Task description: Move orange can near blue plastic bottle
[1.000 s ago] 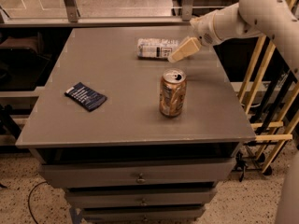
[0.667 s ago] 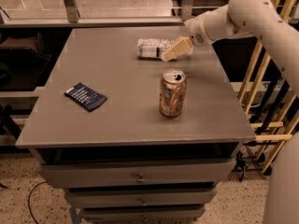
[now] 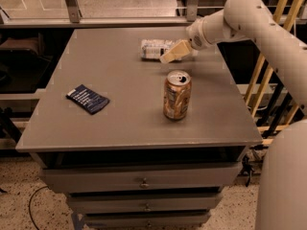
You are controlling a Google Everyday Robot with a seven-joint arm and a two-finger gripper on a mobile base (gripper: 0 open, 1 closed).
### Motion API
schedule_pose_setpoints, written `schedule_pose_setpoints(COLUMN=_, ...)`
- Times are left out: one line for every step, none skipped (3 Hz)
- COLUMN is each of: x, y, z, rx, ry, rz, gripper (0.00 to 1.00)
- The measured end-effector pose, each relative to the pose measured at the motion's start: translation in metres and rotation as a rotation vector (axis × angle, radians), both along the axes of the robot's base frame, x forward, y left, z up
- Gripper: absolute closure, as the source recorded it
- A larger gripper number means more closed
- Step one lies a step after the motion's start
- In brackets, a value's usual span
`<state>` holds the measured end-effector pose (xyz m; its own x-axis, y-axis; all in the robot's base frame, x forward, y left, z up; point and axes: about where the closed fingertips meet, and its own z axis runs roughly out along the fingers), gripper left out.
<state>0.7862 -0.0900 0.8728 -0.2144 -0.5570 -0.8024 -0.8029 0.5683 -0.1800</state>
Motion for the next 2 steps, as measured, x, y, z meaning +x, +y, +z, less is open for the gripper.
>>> schedule_pose_setpoints(x=0.0052, y=0.0035, z=-0.0108, rx=0.001, ry=0.045, rz=-0.001, gripper=0.18)
schedule_pose_setpoints(x=0.0061, y=0.0063, z=-0.0181, rx=-0.017, ry=0.082, rz=0.01, gripper=0.4)
